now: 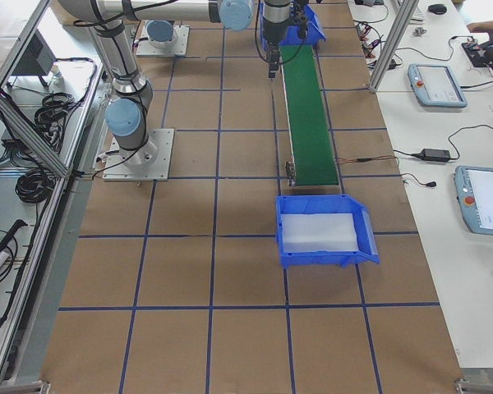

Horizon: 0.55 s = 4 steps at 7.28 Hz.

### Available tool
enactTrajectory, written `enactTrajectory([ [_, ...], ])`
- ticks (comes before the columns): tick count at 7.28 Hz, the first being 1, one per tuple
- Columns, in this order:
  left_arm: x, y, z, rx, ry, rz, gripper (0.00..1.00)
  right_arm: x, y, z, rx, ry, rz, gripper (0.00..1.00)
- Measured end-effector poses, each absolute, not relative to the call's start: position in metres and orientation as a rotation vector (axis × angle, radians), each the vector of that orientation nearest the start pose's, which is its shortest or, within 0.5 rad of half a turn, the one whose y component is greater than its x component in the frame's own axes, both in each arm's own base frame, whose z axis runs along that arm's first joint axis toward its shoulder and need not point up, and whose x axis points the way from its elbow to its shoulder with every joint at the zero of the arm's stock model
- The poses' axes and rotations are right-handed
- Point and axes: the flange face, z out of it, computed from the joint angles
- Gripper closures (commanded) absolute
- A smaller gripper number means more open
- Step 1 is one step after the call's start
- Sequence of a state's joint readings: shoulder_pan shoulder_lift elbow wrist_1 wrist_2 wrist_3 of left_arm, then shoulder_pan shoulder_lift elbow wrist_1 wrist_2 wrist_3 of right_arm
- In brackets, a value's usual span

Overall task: Transport two buttons from left to right
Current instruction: 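Grasp the red-capped button with the left gripper and lift it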

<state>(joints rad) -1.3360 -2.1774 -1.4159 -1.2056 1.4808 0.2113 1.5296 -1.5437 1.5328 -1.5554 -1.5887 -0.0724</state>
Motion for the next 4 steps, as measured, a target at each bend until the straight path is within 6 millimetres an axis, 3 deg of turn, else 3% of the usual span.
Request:
enactTrajectory([
  [4,0.024,-0.7018,0.224,-0.009,3.244,0.102,0.26,0.1203,-0.5059,0.4915,-0.077,3.158,0.009,0.0],
])
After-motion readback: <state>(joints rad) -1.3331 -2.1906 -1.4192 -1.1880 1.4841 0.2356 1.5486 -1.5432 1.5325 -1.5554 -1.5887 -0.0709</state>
